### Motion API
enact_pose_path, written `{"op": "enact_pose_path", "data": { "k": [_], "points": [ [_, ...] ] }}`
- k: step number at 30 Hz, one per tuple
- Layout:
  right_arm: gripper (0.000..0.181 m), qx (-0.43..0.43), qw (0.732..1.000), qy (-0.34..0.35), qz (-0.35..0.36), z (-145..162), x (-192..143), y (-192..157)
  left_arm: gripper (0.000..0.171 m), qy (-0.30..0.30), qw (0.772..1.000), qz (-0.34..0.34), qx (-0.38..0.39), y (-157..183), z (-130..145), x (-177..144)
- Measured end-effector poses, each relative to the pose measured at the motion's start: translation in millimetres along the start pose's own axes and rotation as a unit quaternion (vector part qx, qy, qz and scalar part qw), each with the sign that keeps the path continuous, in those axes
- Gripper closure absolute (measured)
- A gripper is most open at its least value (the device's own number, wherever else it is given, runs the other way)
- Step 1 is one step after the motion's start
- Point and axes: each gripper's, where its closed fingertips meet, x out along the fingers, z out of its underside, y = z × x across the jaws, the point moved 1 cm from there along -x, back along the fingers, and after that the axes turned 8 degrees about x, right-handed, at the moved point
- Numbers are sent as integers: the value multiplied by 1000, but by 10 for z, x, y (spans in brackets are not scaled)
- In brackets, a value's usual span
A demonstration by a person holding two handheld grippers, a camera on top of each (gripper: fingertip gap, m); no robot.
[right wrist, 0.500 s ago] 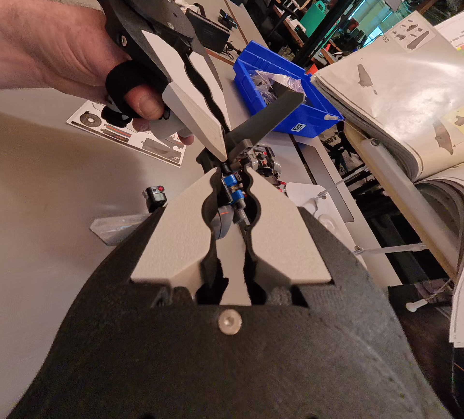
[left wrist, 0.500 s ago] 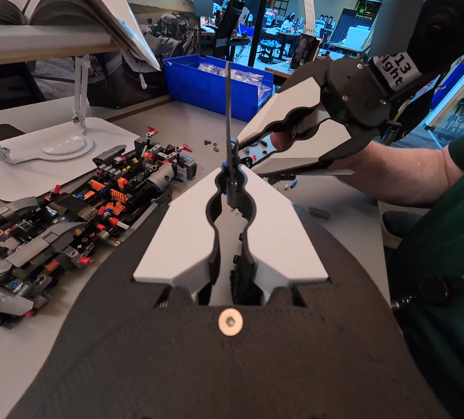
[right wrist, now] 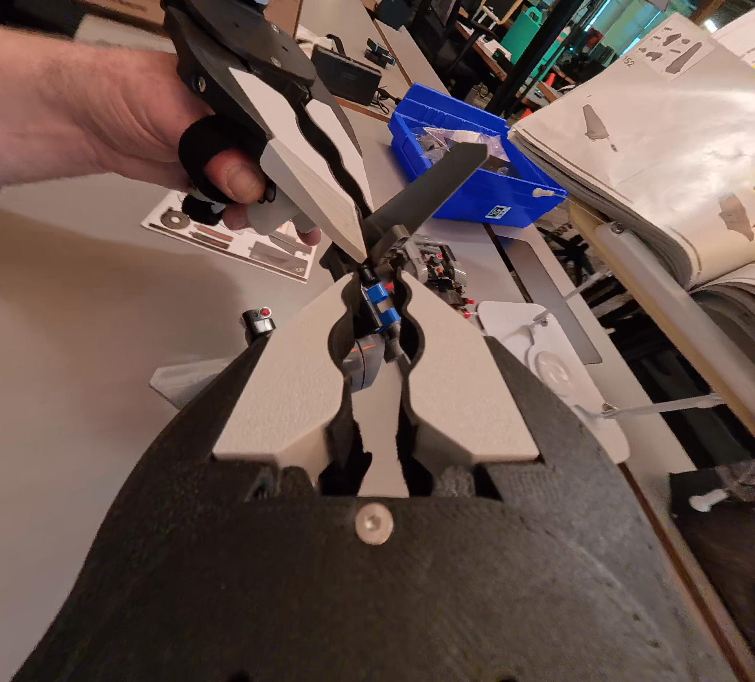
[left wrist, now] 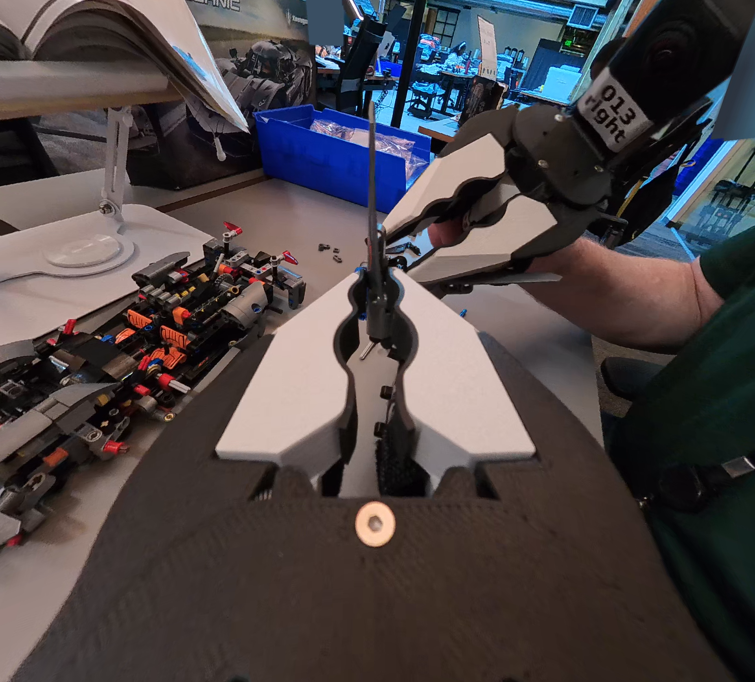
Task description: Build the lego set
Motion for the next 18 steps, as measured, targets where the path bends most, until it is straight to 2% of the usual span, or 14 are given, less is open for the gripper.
{"op": "enact_pose_path", "data": {
  "k": [8,18],
  "points": [
    [168,68,997,35,-25,-56,-36,6,166,-28,999,15,4,16,-66,-6],
    [168,87,995,45,-35,-94,-100,68,166,-8,1000,19,0,28,-151,51]
  ]
}}
